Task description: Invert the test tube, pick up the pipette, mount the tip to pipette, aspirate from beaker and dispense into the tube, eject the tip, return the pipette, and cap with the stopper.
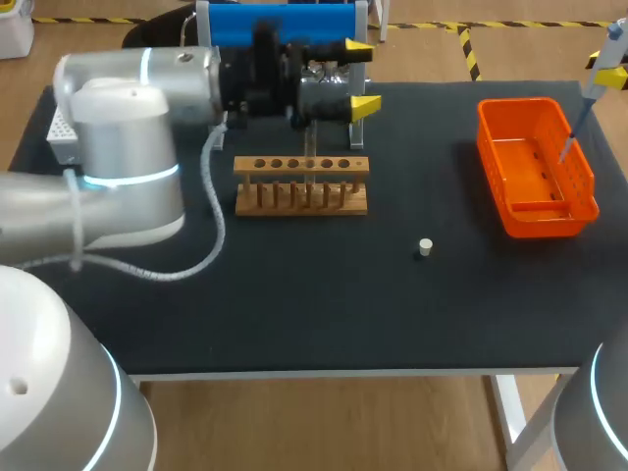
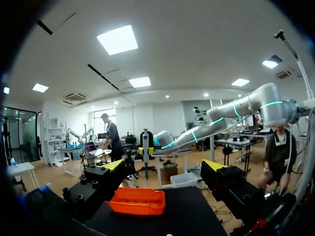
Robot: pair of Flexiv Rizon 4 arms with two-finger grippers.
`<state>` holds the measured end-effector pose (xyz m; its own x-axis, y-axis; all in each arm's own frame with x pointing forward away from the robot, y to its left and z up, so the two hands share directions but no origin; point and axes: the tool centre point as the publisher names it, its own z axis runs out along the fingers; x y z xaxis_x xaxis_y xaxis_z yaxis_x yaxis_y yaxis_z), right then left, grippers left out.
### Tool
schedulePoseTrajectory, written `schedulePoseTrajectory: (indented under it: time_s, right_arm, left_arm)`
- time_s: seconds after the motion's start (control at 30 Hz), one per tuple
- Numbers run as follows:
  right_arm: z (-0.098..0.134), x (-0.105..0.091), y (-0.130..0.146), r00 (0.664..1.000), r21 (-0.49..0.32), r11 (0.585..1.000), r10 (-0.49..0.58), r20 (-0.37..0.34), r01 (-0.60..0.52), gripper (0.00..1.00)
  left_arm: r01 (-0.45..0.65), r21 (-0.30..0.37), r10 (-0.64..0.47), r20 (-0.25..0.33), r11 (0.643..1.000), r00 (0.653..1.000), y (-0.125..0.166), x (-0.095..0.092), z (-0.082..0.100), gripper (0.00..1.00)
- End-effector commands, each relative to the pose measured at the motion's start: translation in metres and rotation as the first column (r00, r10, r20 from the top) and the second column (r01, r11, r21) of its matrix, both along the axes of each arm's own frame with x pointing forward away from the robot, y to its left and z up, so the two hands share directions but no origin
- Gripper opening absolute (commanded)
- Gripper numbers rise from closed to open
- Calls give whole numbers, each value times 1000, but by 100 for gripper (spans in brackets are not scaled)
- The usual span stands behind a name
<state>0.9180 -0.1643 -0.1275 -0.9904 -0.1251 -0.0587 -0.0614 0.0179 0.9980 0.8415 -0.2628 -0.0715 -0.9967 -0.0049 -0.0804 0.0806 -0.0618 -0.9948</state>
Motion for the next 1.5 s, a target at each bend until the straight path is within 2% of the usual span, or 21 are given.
schedulePoseTrajectory:
  time_s: [0.03, 0.23, 0.37, 0.83, 1.5]
  right_arm:
    - [5, -4, -1, 1000, -4, 1000, -26, -1, 26, 0]
    - [9, -7, -2, 999, 12, 999, -47, -9, 47, 0]
    - [11, -8, -1, 996, -6, 996, -85, -11, 85, 0]
    - [14, -8, 1, 995, 9, 995, -99, -14, 99, 0]
    - [13, -7, -1, 994, 11, 994, -111, -19, 111, 0]
  left_arm:
    - [44, 40, -43, -14, 998, 999, -33, 13, 8, 100]
    - [46, 48, -45, -18, 998, 999, -47, 14, 14, 100]
    - [55, 58, -54, -26, 997, 998, -57, 16, 15, 100]
    - [98, 86, -95, -29, 992, 995, -91, 27, 22, 100]
    - [177, 102, -176, -22, 979, 984, -154, 46, 44, 100]
